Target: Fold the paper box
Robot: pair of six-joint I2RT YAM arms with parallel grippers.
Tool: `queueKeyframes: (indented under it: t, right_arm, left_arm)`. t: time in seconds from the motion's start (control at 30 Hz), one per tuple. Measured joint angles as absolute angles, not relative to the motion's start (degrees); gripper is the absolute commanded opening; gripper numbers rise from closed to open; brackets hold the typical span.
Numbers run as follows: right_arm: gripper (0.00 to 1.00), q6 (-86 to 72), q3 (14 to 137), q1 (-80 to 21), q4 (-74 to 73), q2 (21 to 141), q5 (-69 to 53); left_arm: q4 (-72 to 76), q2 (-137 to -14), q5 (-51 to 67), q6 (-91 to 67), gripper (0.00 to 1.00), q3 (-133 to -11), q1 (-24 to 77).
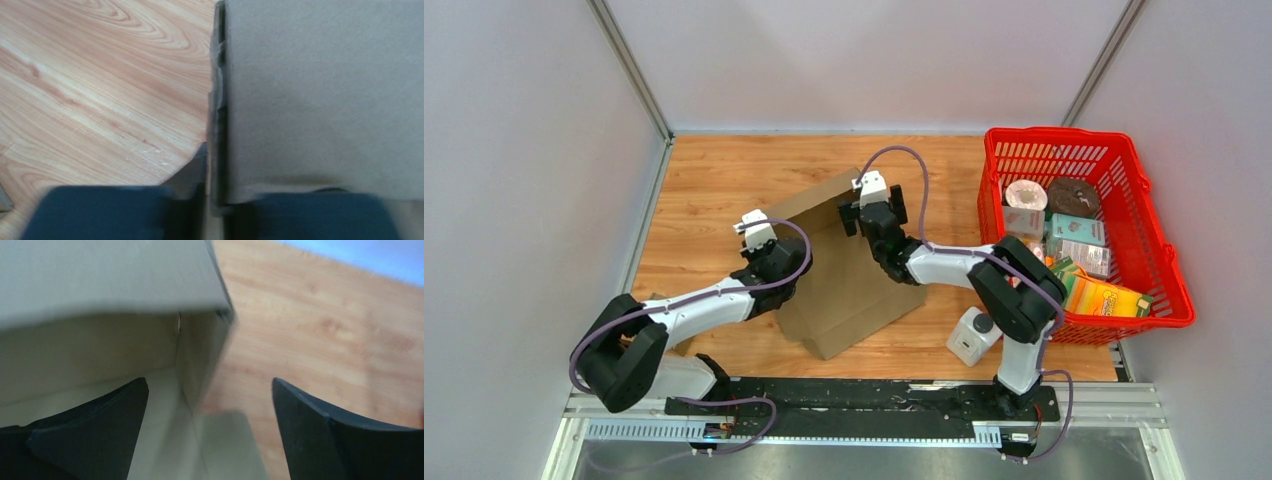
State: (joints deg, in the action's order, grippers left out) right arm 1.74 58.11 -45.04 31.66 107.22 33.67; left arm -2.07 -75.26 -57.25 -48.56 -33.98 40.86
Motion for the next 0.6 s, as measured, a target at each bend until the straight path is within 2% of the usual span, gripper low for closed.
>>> queueKeyframes:
  t: [0.03,0.07,0.2,0.27,0.3,0.37,0.5,0.53,0.6]
  right_arm:
    - [1.00,-0.25,58.11,-44.80,27.00,105.51,32.64]
    - [1.00,-3.11,58.28,-44.56,20.51,103.11,30.70]
    - [1.00,-12.51,59.86,-44.21,-2.72,95.35,22.22]
    - [1.00,-15.33,60.45,-44.16,-13.39,92.60,17.98]
    - [1.00,-15.97,60.45,-44.16,-18.44,91.57,14.81]
    - [1.00,-16.32,60.42,-43.97,-26.68,90.83,10.70]
    - [1.00,-16.58,58.00,-41.80,-37.10,90.54,6.24]
    - [1.00,-16.71,56.62,-40.36,-38.15,90.02,5.37]
    - [1.00,-17.17,54.50,-36.64,-40.88,88.44,4.16]
  left_arm:
    - [-2.50,-74.83,-56.25,-48.36,0.68,-33.98,40.82]
    - [-3.29,-73.93,-55.22,-48.23,0.71,-33.98,40.82]
    - [-10.15,-65.32,-49.45,-49.47,0.76,-33.95,40.32]
    - [-14.44,-58.41,-45.80,-50.22,0.76,-33.93,39.90]
    - [-16.75,-54.22,-43.07,-50.48,0.71,-33.89,39.59]
    - [-21.34,-45.41,-38.02,-50.76,0.69,-33.95,39.16]
    - [-29.10,-28.97,-21.47,-46.57,0.65,-35.42,38.72]
    - [-29.23,-28.32,-19.90,-45.98,0.64,-35.73,38.70]
    - [-28.42,-28.75,-8.51,-42.89,0.64,-37.10,38.70]
